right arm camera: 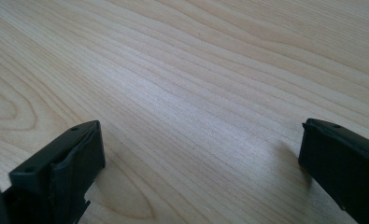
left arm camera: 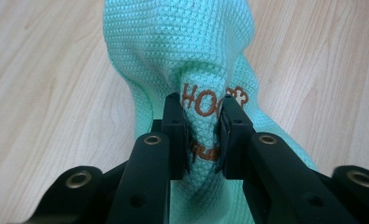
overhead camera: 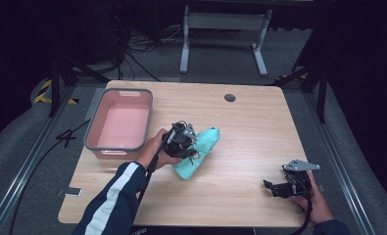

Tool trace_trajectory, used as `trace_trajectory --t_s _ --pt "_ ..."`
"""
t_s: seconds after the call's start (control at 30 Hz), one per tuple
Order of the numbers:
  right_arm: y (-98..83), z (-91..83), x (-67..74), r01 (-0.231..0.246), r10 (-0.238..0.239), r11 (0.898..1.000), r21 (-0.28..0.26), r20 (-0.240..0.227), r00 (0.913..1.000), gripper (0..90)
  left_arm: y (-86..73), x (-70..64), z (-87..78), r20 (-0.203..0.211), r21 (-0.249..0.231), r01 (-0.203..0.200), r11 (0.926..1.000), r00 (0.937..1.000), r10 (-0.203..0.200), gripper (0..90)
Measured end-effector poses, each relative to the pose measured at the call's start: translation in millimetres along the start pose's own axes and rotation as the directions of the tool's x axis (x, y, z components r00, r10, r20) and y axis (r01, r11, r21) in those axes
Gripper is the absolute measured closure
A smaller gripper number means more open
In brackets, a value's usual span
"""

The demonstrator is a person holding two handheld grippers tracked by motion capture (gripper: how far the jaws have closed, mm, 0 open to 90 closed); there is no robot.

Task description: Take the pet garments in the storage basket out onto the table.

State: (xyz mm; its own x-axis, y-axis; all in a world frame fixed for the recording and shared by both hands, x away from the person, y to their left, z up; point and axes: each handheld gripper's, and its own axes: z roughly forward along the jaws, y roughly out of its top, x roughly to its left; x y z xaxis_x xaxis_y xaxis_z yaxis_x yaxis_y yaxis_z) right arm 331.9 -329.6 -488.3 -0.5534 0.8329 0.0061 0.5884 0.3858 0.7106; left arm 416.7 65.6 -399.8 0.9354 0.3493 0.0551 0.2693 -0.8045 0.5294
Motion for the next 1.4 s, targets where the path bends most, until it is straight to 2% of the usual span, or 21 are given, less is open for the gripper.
trace_trajectory --t_s 0.1,0.2,0.57,0.63,0.7,0.73,0.77,0.97,1.13,1.23,1.4 --pt "0.0 0.0 0.1 0.0 0.0 1.0 0.0 0.0 1.0 0.7 -1.1 0.7 7.6 0.022 -0.003 0.008 1.0 0.9997 -0.008 76.1" --pt "0.0 0.0 0.0 0.0 0.0 1.0 0.0 0.0 1.0 0.7 -1.4 -0.6 15.5 0.021 0.024 0.003 0.9997 0.9998 -0.003 75.9" --pt "0.0 0.0 0.1 -0.001 0.001 1.0 0.0 0.0 1.0 0.7 -0.3 -9.2 39.4 0.047 0.068 -0.021 0.9974 0.9987 0.018 74.7" --pt "0.0 0.0 0.0 0.0 0.0 1.0 0.0 0.0 1.0 0.7 -0.8 -10.9 44.7 0.041 0.084 -0.029 0.996 0.9988 0.025 74.3" --pt "0.0 0.0 0.1 -0.001 0.001 1.0 0.0 0.0 1.0 0.7 -2.7 -11.2 50.2 0.054 0.091 -0.02 0.9957 0.9984 0.015 73.8" --pt "0.0 0.0 0.1 -0.001 0.001 1.0 0.0 0.0 1.0 0.7 -3.1 -10.4 51.2 0.056 0.092 -0.029 0.9953 0.9982 0.024 73.6" --pt "0.0 0.0 0.1 -0.001 0.001 1.0 0.0 0.0 1.0 0.7 -4.2 -11.0 52.5 0.056 0.084 -0.014 0.9963 0.9984 0.009 73.5" --pt "0.0 0.0 0.0 0.0 0.0 1.0 0.0 0.0 1.0 0.7 -4.7 -10.4 53.1 0.057 0.076 -0.012 0.997 0.9983 0.008 71.5" --pt "0.0 0.0 0.0 0.0 0.0 1.0 0.0 0.0 1.0 0.7 -4.6 -11.4 50.9 0.059 0.069 -0.004 0.9976 0.9983 0.0 66.4" --pt "0.0 0.0 0.1 0.0 0.0 1.0 0.0 0.0 1.0 0.7 -3.0 -12.9 46.7 0.043 0.055 -0.021 0.9983 0.9989 0.019 61.5" --pt "0.0 0.0 0.0 0.001 -0.001 1.0 0.0 0.0 1.0 0.7 -1.8 -15.1 40.6 0.029 0.046 -0.034 0.9984 0.9991 0.032 59.5"
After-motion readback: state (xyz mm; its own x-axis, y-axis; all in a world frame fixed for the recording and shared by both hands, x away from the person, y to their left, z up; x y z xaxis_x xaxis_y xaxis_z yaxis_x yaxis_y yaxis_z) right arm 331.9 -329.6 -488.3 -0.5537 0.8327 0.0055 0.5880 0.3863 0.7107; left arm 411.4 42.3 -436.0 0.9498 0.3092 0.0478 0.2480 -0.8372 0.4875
